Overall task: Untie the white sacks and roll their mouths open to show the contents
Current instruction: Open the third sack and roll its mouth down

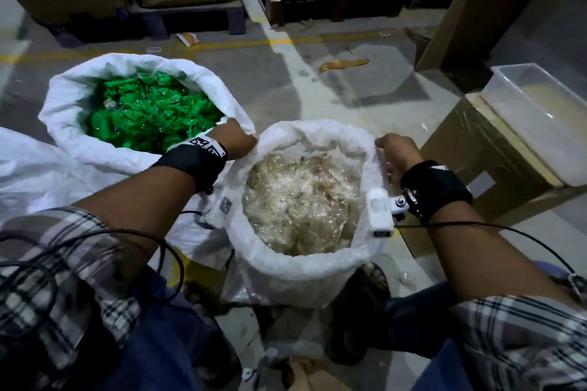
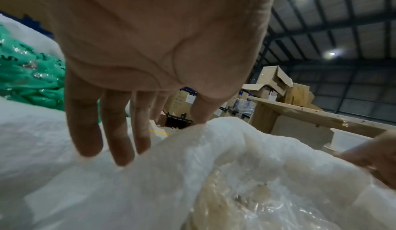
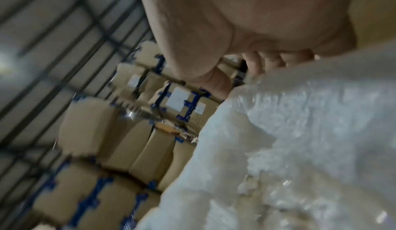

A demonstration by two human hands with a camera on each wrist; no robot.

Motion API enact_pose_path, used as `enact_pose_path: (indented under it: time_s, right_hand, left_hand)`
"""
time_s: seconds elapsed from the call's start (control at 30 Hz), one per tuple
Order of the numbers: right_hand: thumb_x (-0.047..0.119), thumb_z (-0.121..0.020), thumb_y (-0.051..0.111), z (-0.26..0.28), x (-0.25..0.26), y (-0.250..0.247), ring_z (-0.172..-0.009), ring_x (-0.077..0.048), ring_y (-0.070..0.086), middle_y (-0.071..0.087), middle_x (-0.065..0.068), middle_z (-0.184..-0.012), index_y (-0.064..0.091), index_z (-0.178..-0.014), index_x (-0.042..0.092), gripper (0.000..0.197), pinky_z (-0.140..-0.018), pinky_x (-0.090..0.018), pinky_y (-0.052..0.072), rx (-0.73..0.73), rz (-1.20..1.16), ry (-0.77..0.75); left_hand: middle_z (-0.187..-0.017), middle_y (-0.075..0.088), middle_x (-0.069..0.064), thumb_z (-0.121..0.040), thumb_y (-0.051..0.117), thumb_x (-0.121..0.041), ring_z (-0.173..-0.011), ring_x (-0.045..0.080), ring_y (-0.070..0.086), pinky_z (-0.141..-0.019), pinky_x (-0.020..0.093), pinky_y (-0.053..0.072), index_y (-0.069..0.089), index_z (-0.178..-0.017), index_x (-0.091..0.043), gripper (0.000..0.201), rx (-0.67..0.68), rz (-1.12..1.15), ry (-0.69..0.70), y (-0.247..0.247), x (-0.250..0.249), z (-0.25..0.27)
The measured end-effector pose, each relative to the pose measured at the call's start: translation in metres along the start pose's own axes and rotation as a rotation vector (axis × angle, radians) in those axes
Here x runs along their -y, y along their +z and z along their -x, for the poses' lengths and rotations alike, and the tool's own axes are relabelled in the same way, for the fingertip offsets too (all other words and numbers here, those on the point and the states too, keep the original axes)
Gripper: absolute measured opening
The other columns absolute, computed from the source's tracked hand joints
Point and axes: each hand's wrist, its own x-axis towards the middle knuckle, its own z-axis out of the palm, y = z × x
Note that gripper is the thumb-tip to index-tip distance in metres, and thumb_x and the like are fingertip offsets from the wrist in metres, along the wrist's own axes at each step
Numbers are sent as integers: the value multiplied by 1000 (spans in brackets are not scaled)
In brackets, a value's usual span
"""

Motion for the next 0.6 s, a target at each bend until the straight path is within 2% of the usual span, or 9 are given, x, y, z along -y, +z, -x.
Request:
enact_pose_path:
  time_s: [0.07,0.13,0.27,0.33,0.4,0.43,0.5,0.57,0.6]
  right_hand:
    - [31,-96,54,-2,-7,0,-119,-34,53,46,-19,-141,34,-143,-2,61,-101,-40,46,-135,282,-99]
    - [44,-97,52,9,-13,5,-132,-46,43,30,-25,-151,24,-150,3,73,-110,-48,40,-196,520,-217]
    - [64,-92,53,26,-22,16,-123,-48,47,34,-25,-142,31,-143,3,82,-99,-49,42,-225,783,-354]
    - [61,-92,56,28,-21,17,-117,-44,54,44,-25,-137,41,-135,2,76,-88,-42,44,-215,863,-361]
    - [48,-95,59,25,-22,16,-108,-41,60,59,-26,-124,54,-111,4,47,-75,-34,41,-168,912,-348]
    - [42,-96,60,23,-22,13,-106,-40,62,64,-25,-119,56,-100,6,37,-73,-32,40,-151,900,-325]
    - [37,-96,62,15,-22,9,-101,-40,65,68,-24,-111,59,-94,2,35,-73,-34,48,-118,779,-254]
    - [30,-96,64,13,-21,8,-91,-39,68,68,-23,-102,63,-97,-5,35,-74,-45,59,-52,428,-143]
    - [25,-97,63,11,-21,10,-84,-37,68,66,-21,-97,63,-94,-5,30,-72,-48,60,-19,236,-88]
  left_hand:
    - [-130,59,24,-100,52,-42,-119,39,59,-95,40,46,52,-133,1,54,-4,-100,8,0,2,5]
    - [-130,58,28,-102,48,-40,-117,40,60,-93,39,47,52,-132,0,50,2,-179,85,-1,4,9]
    - [-123,65,23,-98,49,-53,-109,38,63,-87,36,49,60,-126,-3,58,-45,-316,145,-6,3,17]
    - [-120,66,22,-97,50,-55,-109,37,63,-84,35,47,64,-117,-2,58,-26,-395,154,-8,0,20]
    - [-113,69,21,-96,54,-54,-103,36,65,-83,34,48,66,-109,-2,55,25,-414,161,-8,-3,24]
    - [-110,70,20,-96,56,-53,-101,36,66,-84,34,50,66,-108,-3,52,53,-400,145,-8,-3,26]
    - [-111,70,20,-97,57,-47,-104,35,66,-86,35,51,64,-113,0,50,97,-354,100,-6,-3,27]
    - [-113,66,24,-101,53,-36,-103,35,66,-82,35,52,61,-117,5,44,128,-254,59,-8,-2,29]
    - [-110,64,24,-102,51,-30,-99,33,66,-80,35,52,61,-116,6,40,123,-208,59,-9,0,27]
